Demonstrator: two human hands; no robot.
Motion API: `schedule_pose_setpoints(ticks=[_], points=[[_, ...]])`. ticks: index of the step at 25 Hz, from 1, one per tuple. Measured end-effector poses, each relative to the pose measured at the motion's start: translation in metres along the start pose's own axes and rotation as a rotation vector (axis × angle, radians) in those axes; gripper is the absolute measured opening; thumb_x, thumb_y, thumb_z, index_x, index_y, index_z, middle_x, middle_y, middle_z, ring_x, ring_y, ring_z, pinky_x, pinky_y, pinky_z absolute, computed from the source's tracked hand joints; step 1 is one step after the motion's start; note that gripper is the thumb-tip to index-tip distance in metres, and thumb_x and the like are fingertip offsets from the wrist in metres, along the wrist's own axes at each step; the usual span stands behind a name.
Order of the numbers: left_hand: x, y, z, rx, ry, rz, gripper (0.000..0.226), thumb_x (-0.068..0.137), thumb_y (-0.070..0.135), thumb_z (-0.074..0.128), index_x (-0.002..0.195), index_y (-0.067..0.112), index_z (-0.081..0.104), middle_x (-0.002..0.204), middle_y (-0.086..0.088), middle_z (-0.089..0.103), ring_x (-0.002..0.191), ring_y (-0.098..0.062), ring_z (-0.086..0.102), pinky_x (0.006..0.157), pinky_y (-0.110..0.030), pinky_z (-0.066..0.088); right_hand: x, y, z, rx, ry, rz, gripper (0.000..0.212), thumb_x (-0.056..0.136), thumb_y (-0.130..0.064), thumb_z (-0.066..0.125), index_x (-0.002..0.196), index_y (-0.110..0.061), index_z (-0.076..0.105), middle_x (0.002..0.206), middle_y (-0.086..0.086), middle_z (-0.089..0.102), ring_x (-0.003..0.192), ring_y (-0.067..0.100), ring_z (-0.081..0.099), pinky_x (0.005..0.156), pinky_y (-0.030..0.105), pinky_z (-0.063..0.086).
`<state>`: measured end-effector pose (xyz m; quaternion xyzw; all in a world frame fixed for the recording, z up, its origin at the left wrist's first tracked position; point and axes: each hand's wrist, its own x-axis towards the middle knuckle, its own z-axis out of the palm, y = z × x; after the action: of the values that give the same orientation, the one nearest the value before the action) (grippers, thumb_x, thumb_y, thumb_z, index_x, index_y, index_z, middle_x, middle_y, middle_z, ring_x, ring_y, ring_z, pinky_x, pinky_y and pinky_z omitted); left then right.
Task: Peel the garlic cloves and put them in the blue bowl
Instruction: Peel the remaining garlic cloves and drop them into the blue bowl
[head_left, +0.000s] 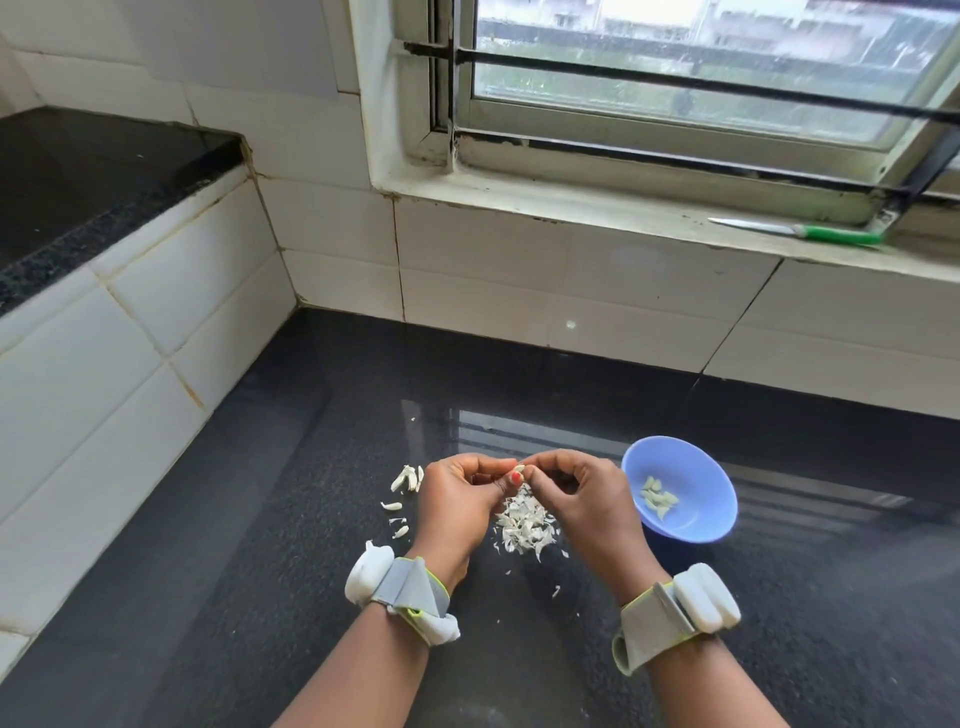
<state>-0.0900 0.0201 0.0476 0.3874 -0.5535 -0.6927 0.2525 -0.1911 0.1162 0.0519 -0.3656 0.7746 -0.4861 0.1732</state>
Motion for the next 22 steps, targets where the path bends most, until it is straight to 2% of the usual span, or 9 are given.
schedule_pose_setpoints(ticks=[3, 5, 7, 9, 13, 16, 18, 20, 22], points=[[0.002, -0.004, -0.001, 0.103, 0.007, 0.097, 0.013, 0.069, 0.004, 0.081, 0.077, 0.013, 0.075, 0.071, -0.002, 0.073, 0.062, -0.007, 0.064, 0.062, -0.025, 0.054, 0.003, -0.005, -0.005, 0.032, -0.092, 0.085, 0.011, 0.086, -0.021, 0.072, 0.075, -0.022, 0.075, 0.058, -0.007, 0.066, 0.052, 0.005, 0.048, 0.051, 0.026, 0.04], [0.003, -0.007, -0.002, 0.183, 0.006, 0.158, 0.013, 0.068, 0.009, 0.082, 0.074, 0.019, 0.076, 0.073, 0.001, 0.074, 0.069, -0.01, 0.068, 0.07, -0.032, 0.057, 0.006, -0.005, -0.01, 0.04, -0.151, 0.097, 0.014, 0.087, -0.021, 0.071, 0.074, -0.019, 0.075, 0.052, -0.009, 0.057, 0.049, 0.005, 0.039, 0.048, 0.023, 0.032], [0.003, -0.009, -0.003, 0.235, 0.001, 0.199, 0.015, 0.068, 0.012, 0.083, 0.073, 0.025, 0.076, 0.073, 0.004, 0.074, 0.073, -0.013, 0.07, 0.073, -0.038, 0.058, 0.008, -0.002, -0.011, 0.066, -0.177, 0.132, 0.015, 0.088, -0.021, 0.07, 0.075, -0.018, 0.076, 0.051, -0.009, 0.054, 0.049, 0.007, 0.036, 0.048, 0.024, 0.028], [0.004, -0.011, -0.005, 0.265, -0.001, 0.249, 0.017, 0.068, 0.012, 0.083, 0.072, 0.026, 0.076, 0.073, 0.004, 0.074, 0.074, -0.015, 0.071, 0.072, -0.04, 0.058, 0.008, 0.002, -0.009, 0.117, -0.179, 0.177, 0.013, 0.087, -0.022, 0.07, 0.076, -0.018, 0.077, 0.056, -0.005, 0.058, 0.054, 0.011, 0.04, 0.053, 0.029, 0.032], [0.002, -0.008, -0.006, 0.231, -0.022, 0.266, 0.017, 0.068, 0.002, 0.08, 0.075, 0.016, 0.076, 0.074, -0.002, 0.074, 0.074, -0.016, 0.071, 0.069, -0.029, 0.058, 0.008, 0.007, -0.007, 0.273, -0.204, 0.228, 0.011, 0.088, -0.015, 0.07, 0.081, -0.012, 0.077, 0.07, 0.007, 0.068, 0.066, 0.015, 0.051, 0.066, 0.035, 0.042], [0.0, -0.006, -0.005, 0.088, -0.032, 0.168, 0.019, 0.069, -0.008, 0.076, 0.075, 0.01, 0.075, 0.074, -0.004, 0.074, 0.071, -0.01, 0.069, 0.067, -0.021, 0.054, 0.007, 0.004, -0.006, 0.305, -0.195, 0.236, 0.01, 0.086, -0.015, 0.071, 0.08, -0.013, 0.078, 0.068, 0.005, 0.067, 0.065, 0.014, 0.052, 0.066, 0.034, 0.044], [-0.001, -0.008, -0.005, 0.139, -0.003, 0.19, 0.02, 0.069, -0.005, 0.078, 0.073, 0.015, 0.075, 0.073, -0.001, 0.074, 0.071, -0.009, 0.069, 0.067, -0.021, 0.054, 0.004, -0.001, -0.004, 0.15, -0.139, 0.191, 0.011, 0.084, -0.018, 0.071, 0.075, -0.015, 0.077, 0.057, -0.007, 0.061, 0.056, 0.005, 0.046, 0.059, 0.024, 0.04], [-0.002, -0.008, -0.005, 0.323, 0.03, 0.248, 0.017, 0.069, 0.007, 0.082, 0.073, 0.023, 0.076, 0.071, 0.004, 0.073, 0.069, -0.005, 0.068, 0.066, -0.02, 0.054, 0.002, -0.007, -0.001, -0.145, -0.065, 0.049, 0.013, 0.081, -0.019, 0.071, 0.069, -0.017, 0.074, 0.047, -0.011, 0.053, 0.046, 0.002, 0.043, 0.049, 0.012, 0.031], [-0.001, -0.005, -0.004, 0.409, 0.044, 0.202, 0.011, 0.07, 0.016, 0.082, 0.072, 0.025, 0.076, 0.066, 0.008, 0.072, 0.061, -0.001, 0.065, 0.06, -0.019, 0.051, 0.002, -0.007, -0.002, -0.27, -0.039, -0.052, 0.012, 0.082, -0.019, 0.073, 0.07, -0.02, 0.073, 0.049, -0.012, 0.053, 0.05, 0.0, 0.049, 0.047, 0.013, 0.034]])
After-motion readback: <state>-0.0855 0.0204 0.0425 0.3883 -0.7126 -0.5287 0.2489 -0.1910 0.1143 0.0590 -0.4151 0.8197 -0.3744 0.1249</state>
